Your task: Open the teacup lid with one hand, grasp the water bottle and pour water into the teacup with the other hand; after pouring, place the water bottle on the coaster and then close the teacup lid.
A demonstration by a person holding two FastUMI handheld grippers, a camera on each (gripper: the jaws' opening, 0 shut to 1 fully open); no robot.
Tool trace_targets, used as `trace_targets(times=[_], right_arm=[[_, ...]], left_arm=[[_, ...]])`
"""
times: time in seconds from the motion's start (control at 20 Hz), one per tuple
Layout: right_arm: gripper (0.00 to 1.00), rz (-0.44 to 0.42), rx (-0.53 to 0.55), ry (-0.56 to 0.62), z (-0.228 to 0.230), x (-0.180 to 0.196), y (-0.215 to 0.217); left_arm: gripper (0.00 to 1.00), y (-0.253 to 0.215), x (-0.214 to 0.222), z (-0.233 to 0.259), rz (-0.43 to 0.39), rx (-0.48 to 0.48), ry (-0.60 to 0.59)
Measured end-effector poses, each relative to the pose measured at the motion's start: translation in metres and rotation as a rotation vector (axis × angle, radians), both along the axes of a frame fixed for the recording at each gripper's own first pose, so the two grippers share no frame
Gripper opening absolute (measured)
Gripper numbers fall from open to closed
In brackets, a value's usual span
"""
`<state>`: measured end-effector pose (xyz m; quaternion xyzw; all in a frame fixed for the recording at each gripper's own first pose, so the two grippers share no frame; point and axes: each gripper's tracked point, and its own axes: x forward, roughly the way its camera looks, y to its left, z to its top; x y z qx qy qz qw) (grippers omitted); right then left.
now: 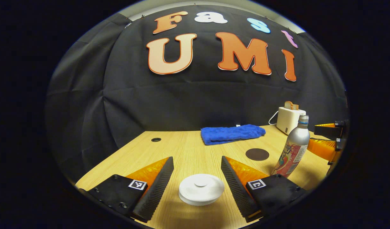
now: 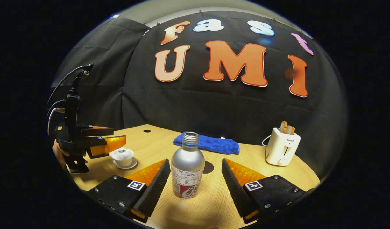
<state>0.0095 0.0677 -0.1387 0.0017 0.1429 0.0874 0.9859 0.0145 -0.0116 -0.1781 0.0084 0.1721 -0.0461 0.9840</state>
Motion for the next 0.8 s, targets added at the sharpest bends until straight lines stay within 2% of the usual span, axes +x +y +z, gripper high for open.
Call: trace_targets(times=[0.05, 0.2, 0.45, 0.6, 0.7, 0.75, 0.8], right_arm=[[0.98, 0.004, -0.002, 0.012, -0.005, 0.001, 0.001], [0.98, 0.017, -0.003, 0.046, -0.021, 0.004, 0.006], [0.98, 0.036, -0.001, 0.107, -0.045, 0.011, 0.011], [0.98, 0.049, 0.017, 0.14, -0.057, 0.014, 0.017], [0.98, 0.051, 0.033, 0.16, -0.063, 0.018, 0.019], [0.98, 0.053, 0.042, 0.169, -0.065, 0.019, 0.019], [0.98, 0.052, 0.049, 0.177, -0.067, 0.019, 0.019]], left_arm=[[0.99, 0.0, 0.002, -0.006, -0.001, 0.004, 0.014], [1.0, -0.003, 0.003, -0.024, -0.006, 0.013, 0.066], [0.97, -0.002, 0.007, -0.045, -0.005, 0.032, 0.12], [0.84, -0.007, 0.009, -0.047, -0.019, 0.04, 0.124], [0.84, -0.011, 0.01, -0.046, -0.036, 0.047, 0.12], [0.77, -0.013, 0.01, -0.046, -0.045, 0.044, 0.124], [0.63, -0.015, 0.01, -0.048, -0.049, 0.043, 0.128]])
